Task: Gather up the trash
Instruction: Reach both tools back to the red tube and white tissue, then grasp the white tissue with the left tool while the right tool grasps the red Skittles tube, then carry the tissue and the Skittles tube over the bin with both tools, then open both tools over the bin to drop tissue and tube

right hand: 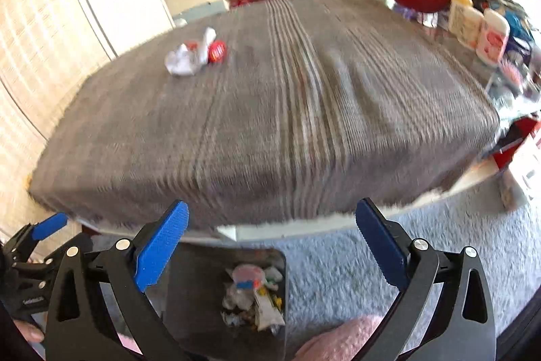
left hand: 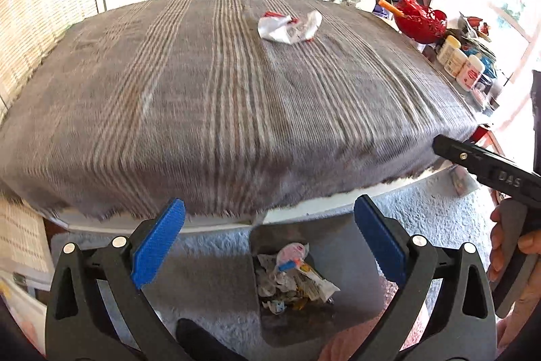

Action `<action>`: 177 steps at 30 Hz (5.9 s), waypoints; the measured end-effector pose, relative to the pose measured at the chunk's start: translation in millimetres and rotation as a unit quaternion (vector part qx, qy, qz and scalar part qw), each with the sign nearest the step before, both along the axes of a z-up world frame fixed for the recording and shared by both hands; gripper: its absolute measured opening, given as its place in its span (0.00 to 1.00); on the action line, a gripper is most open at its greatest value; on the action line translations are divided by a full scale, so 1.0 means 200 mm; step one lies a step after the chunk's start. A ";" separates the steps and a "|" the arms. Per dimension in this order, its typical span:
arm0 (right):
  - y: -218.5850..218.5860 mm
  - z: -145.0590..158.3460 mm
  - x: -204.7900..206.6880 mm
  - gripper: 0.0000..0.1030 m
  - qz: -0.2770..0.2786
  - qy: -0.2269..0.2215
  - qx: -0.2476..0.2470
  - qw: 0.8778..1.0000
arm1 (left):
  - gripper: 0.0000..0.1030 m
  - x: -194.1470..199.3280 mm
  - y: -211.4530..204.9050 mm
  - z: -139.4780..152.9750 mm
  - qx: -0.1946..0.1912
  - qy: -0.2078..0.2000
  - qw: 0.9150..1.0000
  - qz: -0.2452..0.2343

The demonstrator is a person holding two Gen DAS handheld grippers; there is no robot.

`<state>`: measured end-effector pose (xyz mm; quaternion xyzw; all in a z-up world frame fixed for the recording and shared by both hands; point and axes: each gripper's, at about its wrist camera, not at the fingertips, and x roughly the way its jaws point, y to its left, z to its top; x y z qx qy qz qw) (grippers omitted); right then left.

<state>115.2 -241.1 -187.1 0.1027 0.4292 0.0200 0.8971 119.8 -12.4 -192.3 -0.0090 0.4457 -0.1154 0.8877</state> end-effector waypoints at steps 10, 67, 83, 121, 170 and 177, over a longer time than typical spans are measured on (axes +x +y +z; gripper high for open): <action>-0.01 0.19 0.30 0.97 0.005 -0.032 -0.027 0.999 | 0.92 0.33 0.00 0.21 0.004 -0.037 0.999 0.020; 0.36 -0.05 1.29 0.82 0.100 0.016 -0.018 0.995 | 0.00 1.26 0.02 -0.03 0.048 -0.017 0.999 0.003; 0.41 -0.07 1.13 0.39 0.118 0.029 -0.046 0.991 | 0.00 1.10 0.04 -0.03 0.039 -0.006 0.999 -0.003; 0.20 -0.02 -0.34 0.37 0.096 0.029 -0.016 0.995 | 0.00 -0.32 -0.11 -0.07 0.013 -0.003 0.998 -0.056; -0.03 -0.09 -0.41 0.97 -0.030 -0.007 -0.005 1.000 | 0.92 -0.35 0.03 -0.15 0.007 -0.015 1.000 0.016; -0.09 0.15 -0.49 0.97 -0.066 -0.085 -0.031 0.994 | 0.92 -0.38 0.11 0.12 0.010 -0.101 0.994 0.037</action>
